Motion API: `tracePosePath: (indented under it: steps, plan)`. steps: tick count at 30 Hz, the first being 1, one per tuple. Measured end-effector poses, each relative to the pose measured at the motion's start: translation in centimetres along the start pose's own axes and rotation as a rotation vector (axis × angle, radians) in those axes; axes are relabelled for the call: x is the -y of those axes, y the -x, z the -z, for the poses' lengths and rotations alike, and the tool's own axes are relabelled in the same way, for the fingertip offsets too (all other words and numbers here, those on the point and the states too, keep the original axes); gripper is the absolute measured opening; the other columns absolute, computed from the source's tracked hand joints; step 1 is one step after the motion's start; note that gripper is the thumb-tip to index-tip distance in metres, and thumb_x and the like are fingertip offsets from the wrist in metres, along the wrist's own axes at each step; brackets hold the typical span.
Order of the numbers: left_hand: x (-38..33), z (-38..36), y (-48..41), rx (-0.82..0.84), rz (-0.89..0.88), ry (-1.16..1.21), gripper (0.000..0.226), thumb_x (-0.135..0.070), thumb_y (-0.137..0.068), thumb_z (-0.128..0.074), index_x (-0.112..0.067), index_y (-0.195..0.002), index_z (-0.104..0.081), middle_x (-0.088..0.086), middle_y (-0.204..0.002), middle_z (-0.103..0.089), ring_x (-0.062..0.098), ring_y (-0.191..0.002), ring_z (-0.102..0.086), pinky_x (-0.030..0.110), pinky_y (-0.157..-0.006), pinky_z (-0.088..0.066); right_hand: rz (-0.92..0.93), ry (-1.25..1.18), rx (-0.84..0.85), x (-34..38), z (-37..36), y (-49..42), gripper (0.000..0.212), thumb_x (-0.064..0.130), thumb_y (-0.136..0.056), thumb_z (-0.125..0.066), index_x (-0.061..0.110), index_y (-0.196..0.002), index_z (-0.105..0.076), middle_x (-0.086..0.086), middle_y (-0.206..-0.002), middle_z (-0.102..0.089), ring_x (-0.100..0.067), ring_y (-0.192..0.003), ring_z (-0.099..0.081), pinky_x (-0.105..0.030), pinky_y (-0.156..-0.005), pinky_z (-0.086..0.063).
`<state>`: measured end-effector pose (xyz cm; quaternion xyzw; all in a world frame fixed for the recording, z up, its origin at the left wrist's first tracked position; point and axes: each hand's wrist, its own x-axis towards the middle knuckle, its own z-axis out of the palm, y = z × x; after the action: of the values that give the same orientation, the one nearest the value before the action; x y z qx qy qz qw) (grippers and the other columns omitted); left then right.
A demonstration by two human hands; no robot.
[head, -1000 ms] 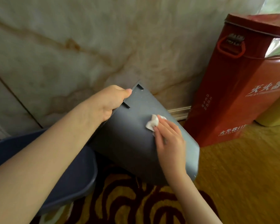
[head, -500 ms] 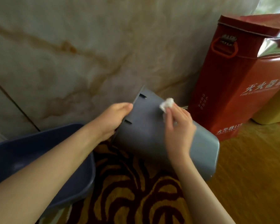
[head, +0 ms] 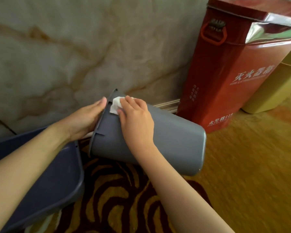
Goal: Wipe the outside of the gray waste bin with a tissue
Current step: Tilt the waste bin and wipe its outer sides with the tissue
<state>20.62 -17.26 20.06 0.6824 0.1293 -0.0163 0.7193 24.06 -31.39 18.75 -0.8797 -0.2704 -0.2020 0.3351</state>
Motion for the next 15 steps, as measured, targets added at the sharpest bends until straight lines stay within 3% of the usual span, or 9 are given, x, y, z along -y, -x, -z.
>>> tracePosePath:
  steps: [2, 5, 8, 11, 15]
  plan:
    - [0.1, -0.3, -0.4, -0.075, -0.013, 0.02, 0.025, -0.027, -0.094, -0.042, -0.031, -0.118, -0.047, -0.018, -0.087, -0.072, -0.01, -0.07, -0.068, 0.009, -0.055, -0.051, 0.015, 0.028, 0.035, -0.2, -0.4, 0.4, 0.029, 0.025, -0.095, -0.045, 0.014, -0.118, -0.059, 0.001, -0.129, -0.059, -0.019, -0.119, -0.047, -0.03, -0.089, -0.045]
    - [0.7, 0.0, -0.8, -0.054, 0.017, 0.092, 0.024, -0.018, -0.095, -0.042, -0.026, -0.113, -0.056, -0.013, -0.078, -0.077, -0.001, -0.07, -0.071, 0.015, -0.056, -0.054, -0.061, 0.056, 0.066, -2.3, -0.1, 0.6, 0.033, 0.027, -0.097, -0.042, 0.015, -0.125, -0.055, 0.0, -0.135, -0.055, -0.02, -0.124, -0.043, -0.031, -0.096, -0.042]
    - [1.1, 0.1, -0.8, -0.129, 0.018, 0.082, 0.022, -0.016, -0.095, -0.043, -0.028, -0.1, -0.06, -0.014, -0.069, -0.076, -0.001, -0.064, -0.07, 0.015, -0.052, -0.053, -0.123, 0.135, 0.098, -4.8, 0.9, 1.9, 0.04, 0.029, -0.098, -0.039, 0.015, -0.135, -0.044, -0.004, -0.144, -0.045, -0.023, -0.134, -0.034, -0.032, -0.11, -0.027]
    - [1.3, 0.0, -1.0, -0.122, 0.004, 0.073, 0.024, -0.016, -0.095, -0.043, -0.031, -0.093, -0.061, -0.016, -0.068, -0.075, -0.002, -0.063, -0.07, 0.014, -0.05, -0.052, -0.131, 0.221, 0.089, -6.5, 2.0, 4.2, 0.046, 0.027, -0.098, -0.041, 0.013, -0.141, -0.036, -0.008, -0.149, -0.038, -0.026, -0.14, -0.027, -0.033, -0.116, -0.015]
    - [1.2, 0.1, -1.2, -0.112, 0.011, 0.088, 0.023, -0.018, -0.094, -0.045, -0.033, -0.092, -0.062, -0.015, -0.071, -0.076, 0.0, -0.066, -0.071, 0.016, -0.051, -0.053, -0.222, 0.266, 0.004, -8.8, 3.4, 6.8, 0.047, 0.022, -0.097, -0.043, 0.009, -0.142, -0.036, -0.01, -0.149, -0.037, -0.026, -0.141, -0.027, -0.036, -0.115, -0.017]
